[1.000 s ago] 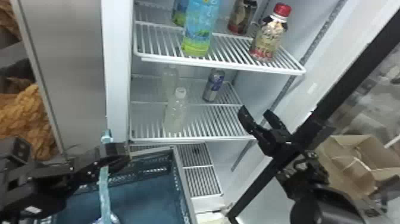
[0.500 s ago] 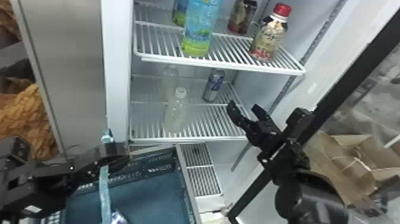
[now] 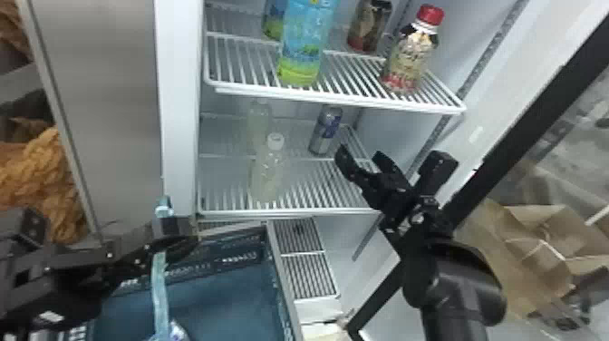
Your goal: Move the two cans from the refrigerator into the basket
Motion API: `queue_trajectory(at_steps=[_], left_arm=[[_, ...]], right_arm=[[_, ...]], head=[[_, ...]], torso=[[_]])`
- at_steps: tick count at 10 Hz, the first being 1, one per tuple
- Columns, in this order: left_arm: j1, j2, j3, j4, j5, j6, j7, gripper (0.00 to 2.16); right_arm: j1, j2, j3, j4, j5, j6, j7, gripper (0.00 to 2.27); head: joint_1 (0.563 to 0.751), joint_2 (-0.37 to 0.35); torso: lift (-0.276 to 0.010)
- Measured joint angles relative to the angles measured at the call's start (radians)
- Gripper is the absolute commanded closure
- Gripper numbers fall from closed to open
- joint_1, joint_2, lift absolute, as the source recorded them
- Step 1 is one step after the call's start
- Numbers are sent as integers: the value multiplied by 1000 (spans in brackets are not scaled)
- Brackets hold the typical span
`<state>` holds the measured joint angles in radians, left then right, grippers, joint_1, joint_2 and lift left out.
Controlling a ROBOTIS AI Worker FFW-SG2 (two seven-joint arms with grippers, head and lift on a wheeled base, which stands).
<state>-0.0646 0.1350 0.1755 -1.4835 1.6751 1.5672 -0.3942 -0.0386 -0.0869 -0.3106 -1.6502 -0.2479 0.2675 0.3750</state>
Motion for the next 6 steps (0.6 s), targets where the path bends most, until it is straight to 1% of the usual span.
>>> queue_trajectory(at_steps=[3,6], left_arm=[[1,0,-2,3,0,0,0,1199],[2,1,-2,5,0,0,0,1199]], right_arm=[[-65,-9,40,69,10,0,-17,127],[-116,-10,51,121,37,0,-33,131]], head=[[695,-318],[695,-312]], torso=[[-218],[-218]])
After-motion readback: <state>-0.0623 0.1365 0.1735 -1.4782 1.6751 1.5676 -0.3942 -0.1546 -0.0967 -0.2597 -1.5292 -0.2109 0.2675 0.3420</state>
